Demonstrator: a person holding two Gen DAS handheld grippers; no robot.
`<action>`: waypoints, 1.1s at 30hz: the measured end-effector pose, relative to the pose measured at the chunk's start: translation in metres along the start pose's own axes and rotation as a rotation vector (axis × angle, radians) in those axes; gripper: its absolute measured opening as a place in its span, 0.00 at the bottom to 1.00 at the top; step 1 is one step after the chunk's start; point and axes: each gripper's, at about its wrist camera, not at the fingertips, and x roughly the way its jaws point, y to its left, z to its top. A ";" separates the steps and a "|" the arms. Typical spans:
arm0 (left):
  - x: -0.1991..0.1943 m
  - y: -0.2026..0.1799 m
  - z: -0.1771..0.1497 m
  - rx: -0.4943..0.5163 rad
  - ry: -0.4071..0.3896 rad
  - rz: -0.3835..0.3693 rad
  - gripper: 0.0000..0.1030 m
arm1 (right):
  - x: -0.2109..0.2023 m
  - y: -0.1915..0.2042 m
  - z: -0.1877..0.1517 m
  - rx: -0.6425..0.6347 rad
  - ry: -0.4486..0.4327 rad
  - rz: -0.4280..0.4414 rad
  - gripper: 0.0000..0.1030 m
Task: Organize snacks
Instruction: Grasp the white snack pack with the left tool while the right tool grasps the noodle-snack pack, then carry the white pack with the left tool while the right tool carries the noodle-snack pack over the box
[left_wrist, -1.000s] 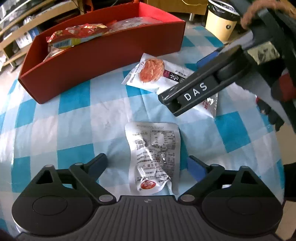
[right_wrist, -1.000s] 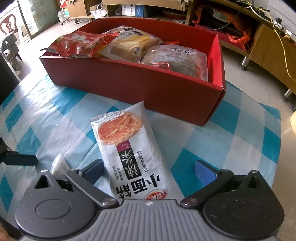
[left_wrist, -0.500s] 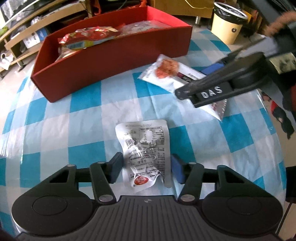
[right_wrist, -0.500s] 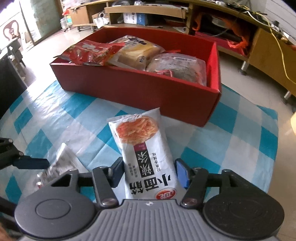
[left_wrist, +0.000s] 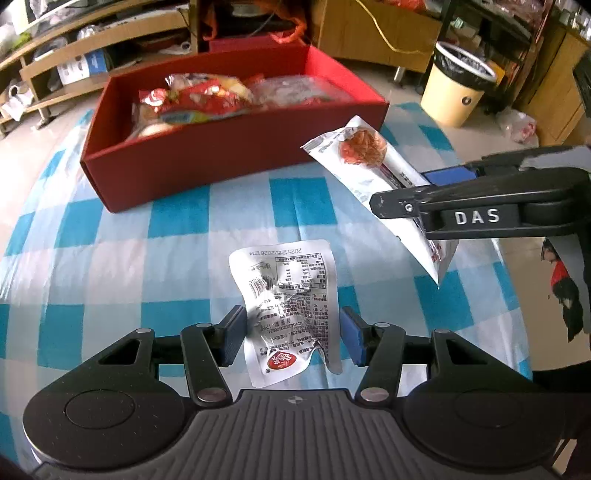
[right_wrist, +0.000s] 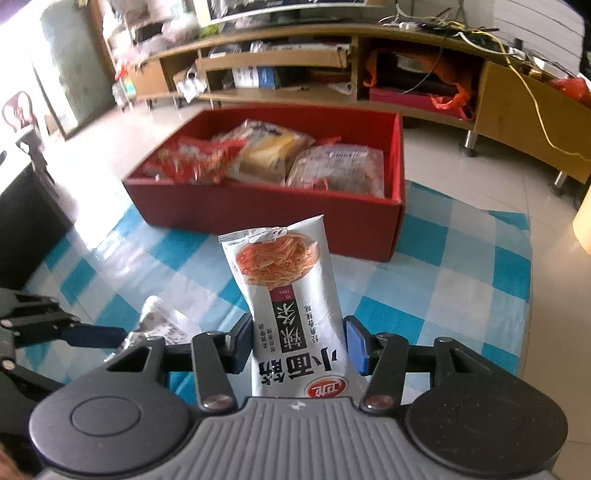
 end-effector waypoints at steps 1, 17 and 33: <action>-0.002 0.000 0.001 -0.003 -0.006 -0.002 0.60 | -0.003 -0.002 0.001 0.011 -0.009 0.005 0.49; -0.027 -0.004 0.020 -0.005 -0.115 -0.029 0.61 | -0.016 -0.015 0.015 0.092 -0.076 0.051 0.49; -0.048 0.011 0.058 -0.048 -0.235 0.007 0.61 | -0.024 -0.024 0.034 0.116 -0.145 0.053 0.49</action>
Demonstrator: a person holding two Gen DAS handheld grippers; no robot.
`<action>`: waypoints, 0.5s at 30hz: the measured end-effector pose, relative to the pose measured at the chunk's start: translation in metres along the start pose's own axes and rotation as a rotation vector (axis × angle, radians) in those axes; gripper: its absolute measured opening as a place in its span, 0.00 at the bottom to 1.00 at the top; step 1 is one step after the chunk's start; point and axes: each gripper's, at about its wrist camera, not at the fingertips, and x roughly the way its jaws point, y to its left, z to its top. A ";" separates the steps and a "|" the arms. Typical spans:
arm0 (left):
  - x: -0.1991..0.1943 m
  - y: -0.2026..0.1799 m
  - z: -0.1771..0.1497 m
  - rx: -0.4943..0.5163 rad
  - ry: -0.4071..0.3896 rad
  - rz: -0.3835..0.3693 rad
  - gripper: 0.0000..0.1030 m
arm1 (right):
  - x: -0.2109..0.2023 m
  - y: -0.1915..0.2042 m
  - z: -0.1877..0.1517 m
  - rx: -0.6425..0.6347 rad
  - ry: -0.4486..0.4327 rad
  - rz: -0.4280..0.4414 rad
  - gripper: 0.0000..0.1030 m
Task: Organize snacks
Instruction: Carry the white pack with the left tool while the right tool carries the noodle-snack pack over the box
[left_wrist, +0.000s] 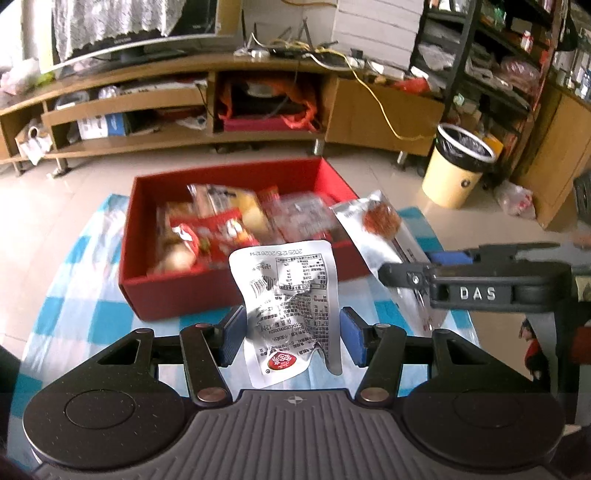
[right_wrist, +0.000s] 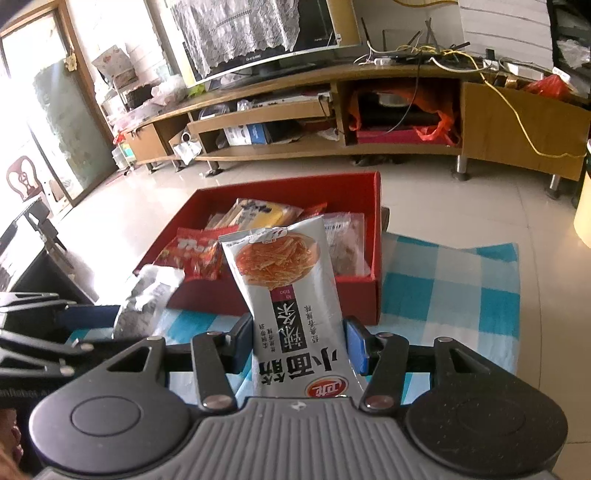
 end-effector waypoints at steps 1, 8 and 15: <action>0.000 0.001 0.003 -0.005 -0.007 0.003 0.61 | 0.000 0.000 0.002 0.002 -0.005 0.000 0.49; 0.007 0.009 0.020 -0.015 -0.026 0.031 0.61 | 0.006 0.000 0.015 0.008 -0.027 -0.001 0.49; 0.018 0.016 0.029 -0.019 -0.026 0.052 0.61 | 0.015 0.000 0.025 0.016 -0.035 0.001 0.49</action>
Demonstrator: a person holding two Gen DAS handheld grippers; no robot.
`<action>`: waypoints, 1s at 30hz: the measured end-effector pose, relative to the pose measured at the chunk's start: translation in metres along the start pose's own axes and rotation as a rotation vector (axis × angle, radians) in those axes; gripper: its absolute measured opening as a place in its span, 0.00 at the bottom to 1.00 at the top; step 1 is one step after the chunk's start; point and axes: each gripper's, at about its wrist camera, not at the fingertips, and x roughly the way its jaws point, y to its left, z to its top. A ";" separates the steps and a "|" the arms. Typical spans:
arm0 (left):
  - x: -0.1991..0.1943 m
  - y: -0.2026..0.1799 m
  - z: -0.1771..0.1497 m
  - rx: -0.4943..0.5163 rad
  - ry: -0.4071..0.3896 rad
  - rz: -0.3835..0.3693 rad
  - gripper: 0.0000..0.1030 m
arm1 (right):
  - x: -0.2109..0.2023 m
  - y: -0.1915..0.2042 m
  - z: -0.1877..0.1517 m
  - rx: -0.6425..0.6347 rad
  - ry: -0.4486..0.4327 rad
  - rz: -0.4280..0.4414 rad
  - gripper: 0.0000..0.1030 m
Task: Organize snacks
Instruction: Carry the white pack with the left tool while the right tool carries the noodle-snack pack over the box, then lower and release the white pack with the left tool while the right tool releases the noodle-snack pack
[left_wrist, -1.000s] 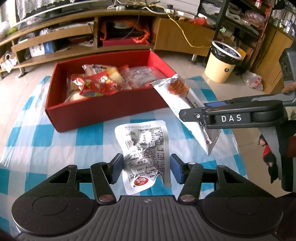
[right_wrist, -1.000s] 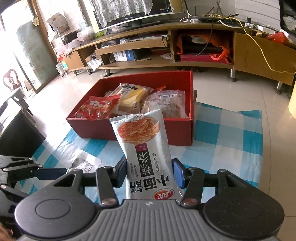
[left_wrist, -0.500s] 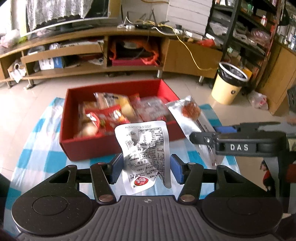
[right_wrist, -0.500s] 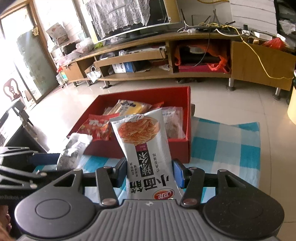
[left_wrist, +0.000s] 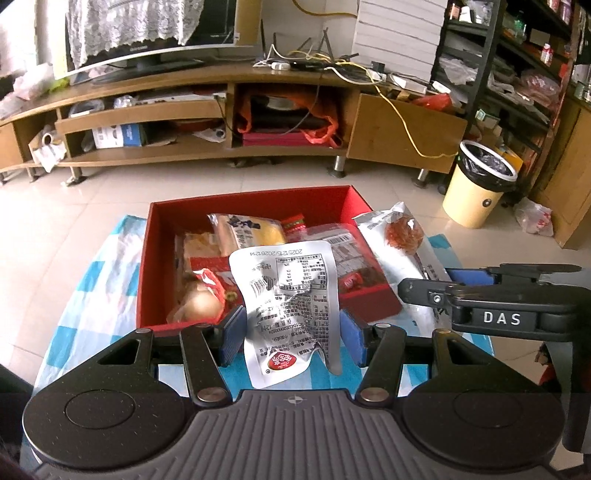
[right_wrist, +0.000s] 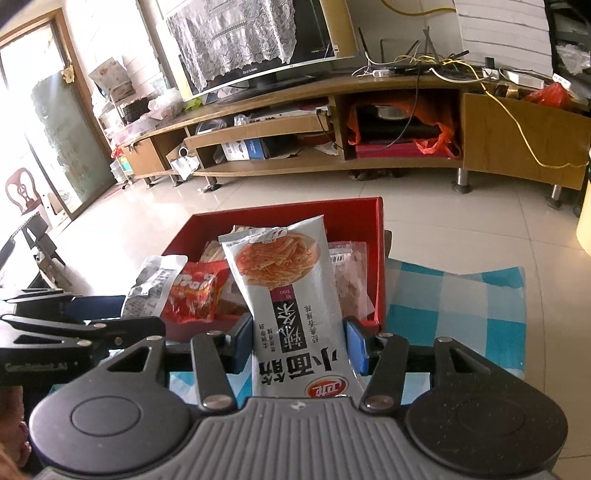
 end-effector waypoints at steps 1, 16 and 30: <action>0.002 0.001 0.002 0.000 -0.001 0.005 0.61 | 0.001 -0.001 0.001 0.001 -0.003 0.000 0.49; 0.028 0.008 0.028 -0.003 -0.006 0.054 0.61 | 0.027 -0.003 0.025 0.034 -0.016 -0.005 0.49; 0.057 0.017 0.040 -0.003 0.018 0.095 0.61 | 0.060 -0.012 0.039 0.053 0.011 -0.021 0.49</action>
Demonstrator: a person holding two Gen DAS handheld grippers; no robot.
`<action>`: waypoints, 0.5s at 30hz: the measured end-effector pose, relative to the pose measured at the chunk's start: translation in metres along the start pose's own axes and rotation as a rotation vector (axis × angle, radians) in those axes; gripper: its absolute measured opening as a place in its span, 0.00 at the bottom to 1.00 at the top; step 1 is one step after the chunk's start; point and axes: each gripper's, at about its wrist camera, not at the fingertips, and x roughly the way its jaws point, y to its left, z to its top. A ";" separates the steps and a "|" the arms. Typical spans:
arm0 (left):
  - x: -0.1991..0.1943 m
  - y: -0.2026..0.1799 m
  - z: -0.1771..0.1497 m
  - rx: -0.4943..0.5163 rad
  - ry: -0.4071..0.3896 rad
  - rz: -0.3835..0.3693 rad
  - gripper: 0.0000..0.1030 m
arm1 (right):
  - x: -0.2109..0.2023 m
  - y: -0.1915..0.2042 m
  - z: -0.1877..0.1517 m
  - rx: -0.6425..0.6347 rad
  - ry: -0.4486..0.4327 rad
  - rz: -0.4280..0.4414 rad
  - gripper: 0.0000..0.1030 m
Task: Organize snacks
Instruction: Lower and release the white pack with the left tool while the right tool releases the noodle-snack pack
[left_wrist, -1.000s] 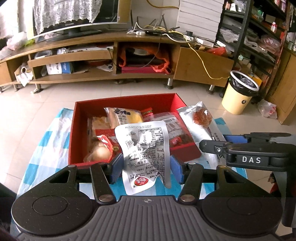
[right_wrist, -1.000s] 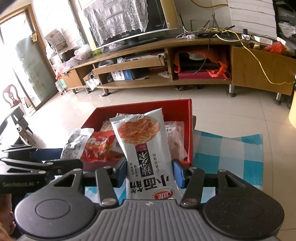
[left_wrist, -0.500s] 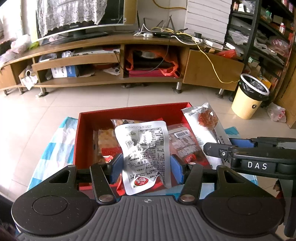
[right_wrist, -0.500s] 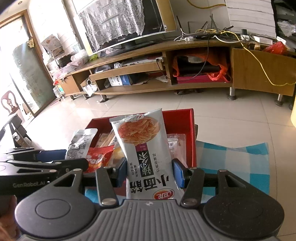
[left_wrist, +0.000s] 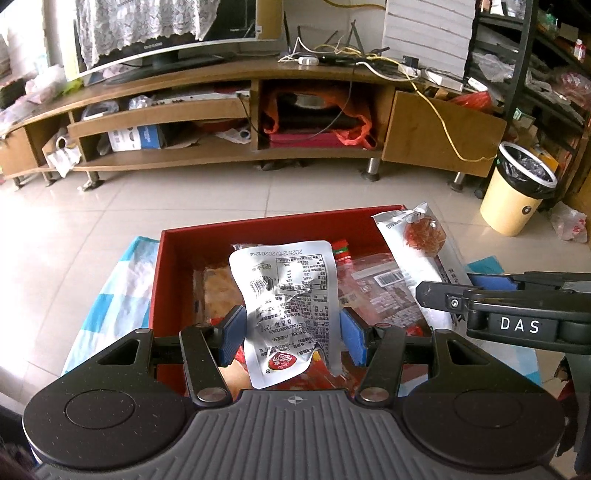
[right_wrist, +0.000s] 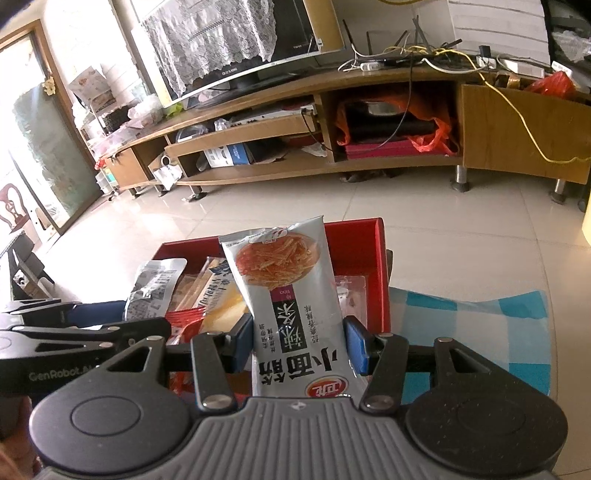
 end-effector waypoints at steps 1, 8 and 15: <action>0.002 0.001 0.001 0.000 0.002 0.003 0.61 | 0.003 -0.001 0.001 0.003 0.002 -0.002 0.49; 0.016 0.003 0.001 -0.005 0.030 0.022 0.59 | 0.019 -0.001 0.005 0.007 0.013 -0.008 0.49; 0.020 0.001 0.000 0.002 0.036 0.042 0.77 | 0.025 -0.001 0.006 -0.001 0.019 -0.022 0.49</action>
